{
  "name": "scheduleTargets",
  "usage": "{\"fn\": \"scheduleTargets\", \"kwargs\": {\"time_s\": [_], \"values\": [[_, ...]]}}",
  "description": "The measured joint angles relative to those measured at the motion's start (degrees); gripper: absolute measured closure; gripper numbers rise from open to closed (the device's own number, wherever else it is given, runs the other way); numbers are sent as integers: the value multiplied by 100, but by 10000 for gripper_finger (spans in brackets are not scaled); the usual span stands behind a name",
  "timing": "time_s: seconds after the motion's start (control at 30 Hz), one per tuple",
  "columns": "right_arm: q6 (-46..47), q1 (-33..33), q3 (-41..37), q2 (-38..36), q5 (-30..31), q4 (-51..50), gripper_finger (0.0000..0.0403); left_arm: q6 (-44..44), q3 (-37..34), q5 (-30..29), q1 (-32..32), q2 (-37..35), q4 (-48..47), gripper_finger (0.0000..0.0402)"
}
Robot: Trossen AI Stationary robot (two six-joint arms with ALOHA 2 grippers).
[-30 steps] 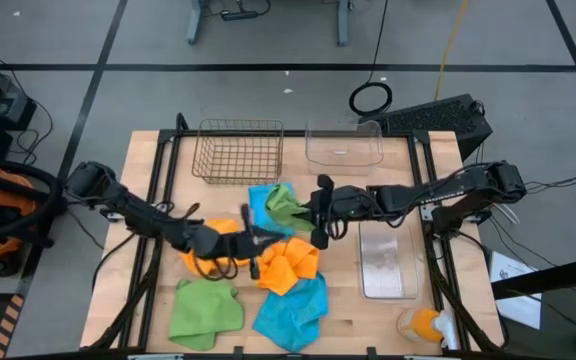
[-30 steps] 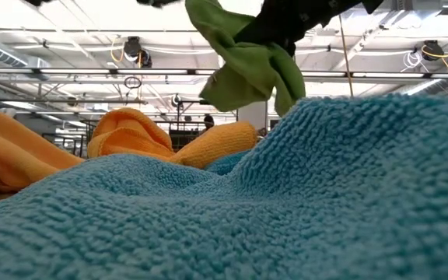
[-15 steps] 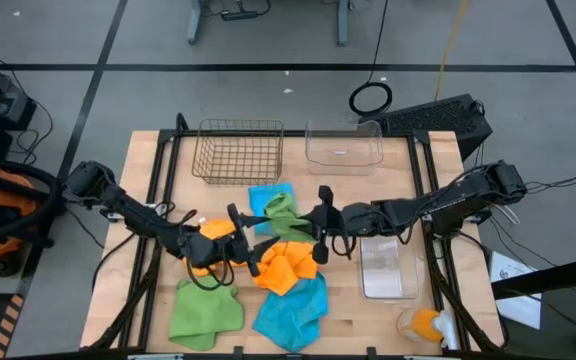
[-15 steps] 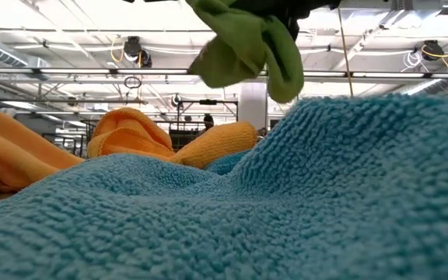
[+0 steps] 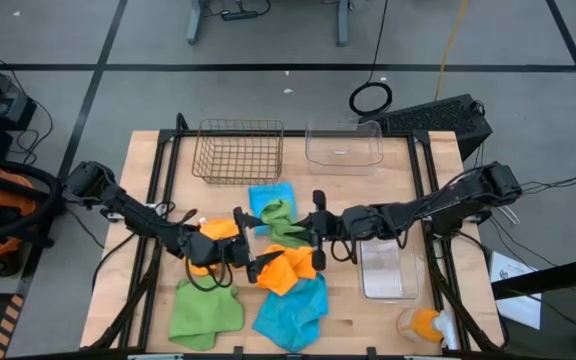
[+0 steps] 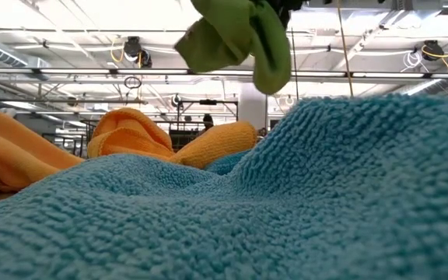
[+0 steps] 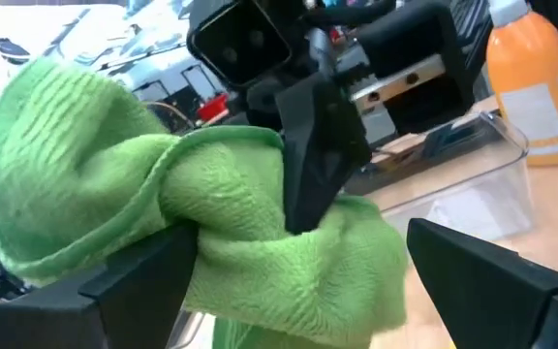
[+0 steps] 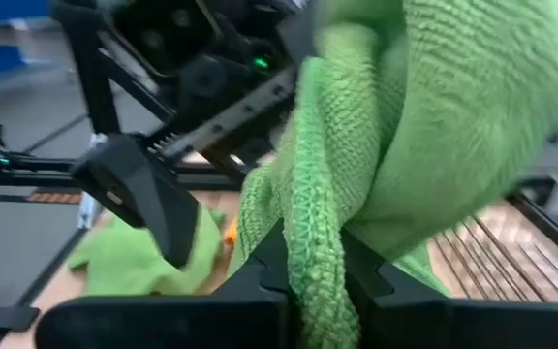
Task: Sort microfiber towel by color & place in baskets
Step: Put the top green microfiber towel into the top transparent bin
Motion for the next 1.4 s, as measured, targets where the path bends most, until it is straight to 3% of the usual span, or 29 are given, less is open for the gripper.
{"fn": "scheduleTargets", "kwargs": {"time_s": [0.17,0.47,0.67,1.13,1.4], "values": [[-234,-6,-2,105,-200,277,379,-308,0,115,141,2,-307,20],[-197,-6,-2,102,-212,288,374,-1256,0,1223,478,2,-337,45],[-384,16,-9,102,-230,297,360,-1493,0,1633,646,2,-517,120],[-443,183,-17,111,-208,165,343,-1668,9,2361,777,-9,-1101,352],[436,238,-4,-18,-191,-757,246,-1646,-4,2555,766,11,-1405,353]]}}
